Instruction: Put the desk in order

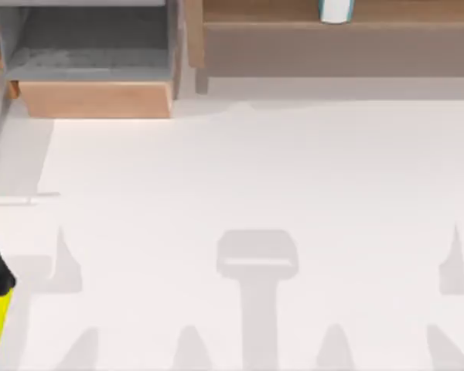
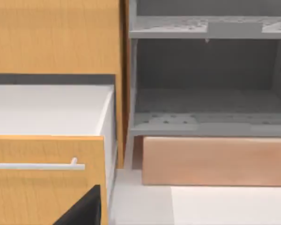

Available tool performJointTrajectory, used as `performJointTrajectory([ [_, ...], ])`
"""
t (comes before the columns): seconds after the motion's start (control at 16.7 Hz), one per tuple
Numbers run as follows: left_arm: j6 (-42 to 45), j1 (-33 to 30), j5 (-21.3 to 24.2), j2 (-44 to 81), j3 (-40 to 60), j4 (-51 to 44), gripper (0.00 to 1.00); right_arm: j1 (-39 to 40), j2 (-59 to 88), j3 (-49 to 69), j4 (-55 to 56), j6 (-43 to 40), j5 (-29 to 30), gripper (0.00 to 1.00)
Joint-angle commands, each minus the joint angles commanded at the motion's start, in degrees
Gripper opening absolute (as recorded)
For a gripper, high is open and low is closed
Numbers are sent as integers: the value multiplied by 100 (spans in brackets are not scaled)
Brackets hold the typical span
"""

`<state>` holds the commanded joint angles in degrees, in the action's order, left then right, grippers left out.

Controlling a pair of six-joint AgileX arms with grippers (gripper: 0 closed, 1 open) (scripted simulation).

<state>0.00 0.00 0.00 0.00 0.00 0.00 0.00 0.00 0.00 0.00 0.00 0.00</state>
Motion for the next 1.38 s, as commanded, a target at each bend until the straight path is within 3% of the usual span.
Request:
performJointTrajectory([
  [0.3,34,83,-14,306,287,-188,100,0,0,0,0,0,0,100],
  [0.6,188,423,-19,1841,1750,-1104,100,0,0,0,0,0,0,100],
  [0.9,417,848,31,4291,4118,-2498,100,0,0,0,0,0,0,100],
  [1.38,834,1494,138,9059,8742,-5052,100,0,0,0,0,0,0,100],
])
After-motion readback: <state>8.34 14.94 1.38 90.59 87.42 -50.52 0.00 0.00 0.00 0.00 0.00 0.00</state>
